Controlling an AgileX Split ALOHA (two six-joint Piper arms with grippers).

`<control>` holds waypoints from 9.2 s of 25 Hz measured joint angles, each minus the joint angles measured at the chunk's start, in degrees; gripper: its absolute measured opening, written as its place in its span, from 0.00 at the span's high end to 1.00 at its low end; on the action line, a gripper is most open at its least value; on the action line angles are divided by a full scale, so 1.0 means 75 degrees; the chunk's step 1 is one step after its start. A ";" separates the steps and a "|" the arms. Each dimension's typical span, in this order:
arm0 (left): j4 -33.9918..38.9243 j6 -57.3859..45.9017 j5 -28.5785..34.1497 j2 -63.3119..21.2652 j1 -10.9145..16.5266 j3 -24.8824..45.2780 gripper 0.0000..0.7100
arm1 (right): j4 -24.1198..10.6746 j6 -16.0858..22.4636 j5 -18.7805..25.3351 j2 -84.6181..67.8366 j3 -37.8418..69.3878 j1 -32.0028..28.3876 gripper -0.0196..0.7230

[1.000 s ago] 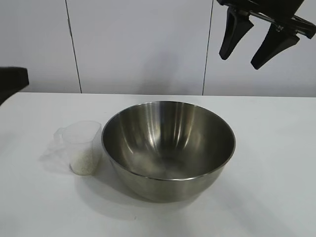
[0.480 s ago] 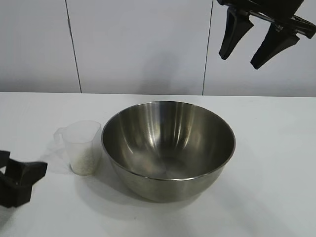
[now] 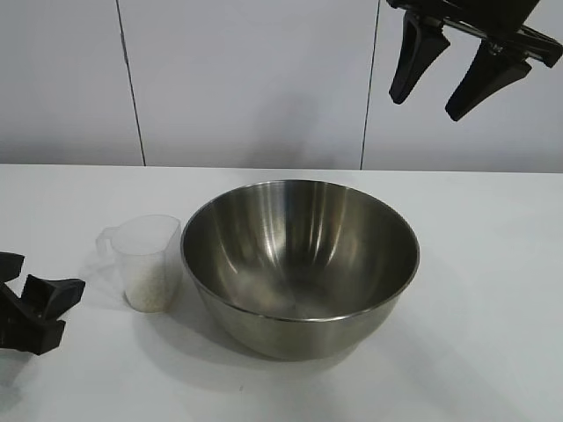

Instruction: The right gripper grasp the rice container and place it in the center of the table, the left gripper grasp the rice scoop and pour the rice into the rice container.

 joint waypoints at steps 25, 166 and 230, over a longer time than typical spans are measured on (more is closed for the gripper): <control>0.2143 -0.0783 0.0001 0.1156 0.1044 -0.1623 0.28 | 0.0030 0.0000 -0.0110 0.0000 0.0000 0.0000 0.37; -0.7843 1.1944 0.4394 -0.2635 -0.4559 -0.4660 0.99 | 0.0617 0.0000 -0.0369 0.0000 0.0000 0.0000 0.37; -0.2103 -0.1964 0.0009 0.0326 -0.1089 0.0479 0.47 | 0.0611 -0.0022 -0.0599 0.0008 0.0000 0.0000 0.37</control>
